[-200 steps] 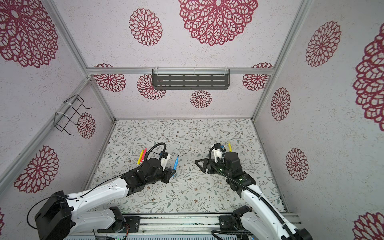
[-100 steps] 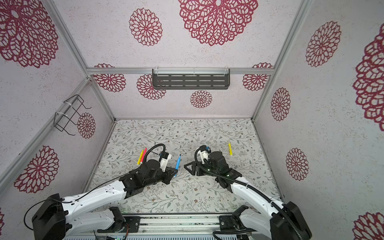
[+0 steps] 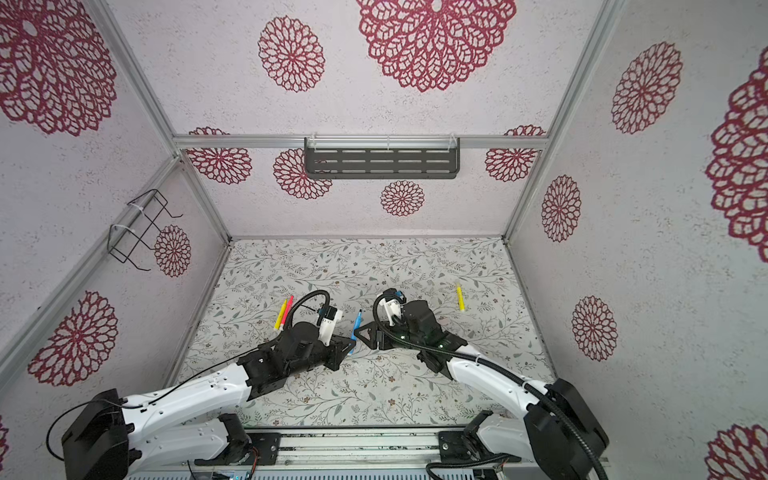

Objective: Insert the pens into the pen caps

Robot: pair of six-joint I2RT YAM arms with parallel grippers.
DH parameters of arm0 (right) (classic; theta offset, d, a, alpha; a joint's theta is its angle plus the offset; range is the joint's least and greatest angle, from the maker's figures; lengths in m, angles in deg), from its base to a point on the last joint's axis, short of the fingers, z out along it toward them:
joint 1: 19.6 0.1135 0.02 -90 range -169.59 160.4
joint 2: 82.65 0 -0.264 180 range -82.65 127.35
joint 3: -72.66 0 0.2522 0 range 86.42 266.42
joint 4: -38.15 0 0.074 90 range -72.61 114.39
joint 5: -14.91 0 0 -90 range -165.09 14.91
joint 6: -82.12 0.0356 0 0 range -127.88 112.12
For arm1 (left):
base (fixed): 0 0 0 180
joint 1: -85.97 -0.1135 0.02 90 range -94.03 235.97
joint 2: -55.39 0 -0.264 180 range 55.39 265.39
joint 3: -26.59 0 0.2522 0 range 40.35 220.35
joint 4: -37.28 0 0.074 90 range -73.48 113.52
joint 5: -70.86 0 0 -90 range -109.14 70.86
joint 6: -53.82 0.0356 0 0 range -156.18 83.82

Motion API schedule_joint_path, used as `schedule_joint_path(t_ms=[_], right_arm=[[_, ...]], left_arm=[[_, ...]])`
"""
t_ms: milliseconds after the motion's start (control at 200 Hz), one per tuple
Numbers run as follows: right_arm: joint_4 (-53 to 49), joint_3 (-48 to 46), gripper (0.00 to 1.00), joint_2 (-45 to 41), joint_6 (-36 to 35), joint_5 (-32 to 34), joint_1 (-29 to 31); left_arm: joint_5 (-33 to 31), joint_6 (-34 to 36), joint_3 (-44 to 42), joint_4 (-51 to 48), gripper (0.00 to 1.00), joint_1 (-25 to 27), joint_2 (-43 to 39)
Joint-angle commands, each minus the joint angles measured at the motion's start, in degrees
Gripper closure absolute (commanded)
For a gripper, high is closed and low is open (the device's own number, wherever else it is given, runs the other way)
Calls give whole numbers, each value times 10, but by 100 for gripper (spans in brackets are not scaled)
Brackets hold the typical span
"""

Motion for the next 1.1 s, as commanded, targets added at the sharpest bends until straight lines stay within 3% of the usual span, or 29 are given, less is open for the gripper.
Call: schedule_joint_path(t_ms=[0, 525, 710, 811, 966, 1011, 1096], right_arm=[[32, 27, 38, 11, 6, 9, 14], [50, 54, 53, 59, 13, 13, 29], [54, 53, 65, 60, 19, 13, 30], [57, 52, 77, 60, 20, 14, 31], [57, 52, 83, 62, 19, 12, 33], [56, 53, 86, 61, 19, 12, 34], [52, 53, 88, 58, 16, 13, 35]], left_arm=[[-5, -4, -6, 21, 93, 9, -13], [3, -4, -21, 34, 93, 10, -22], [1, -5, -25, 39, 93, 10, -25], [3, -5, -26, 40, 93, 9, -26], [5, -6, -32, 46, 92, 10, -23], [8, -6, -32, 46, 87, 10, -24], [31, -1, -30, 46, 57, 10, -22]])
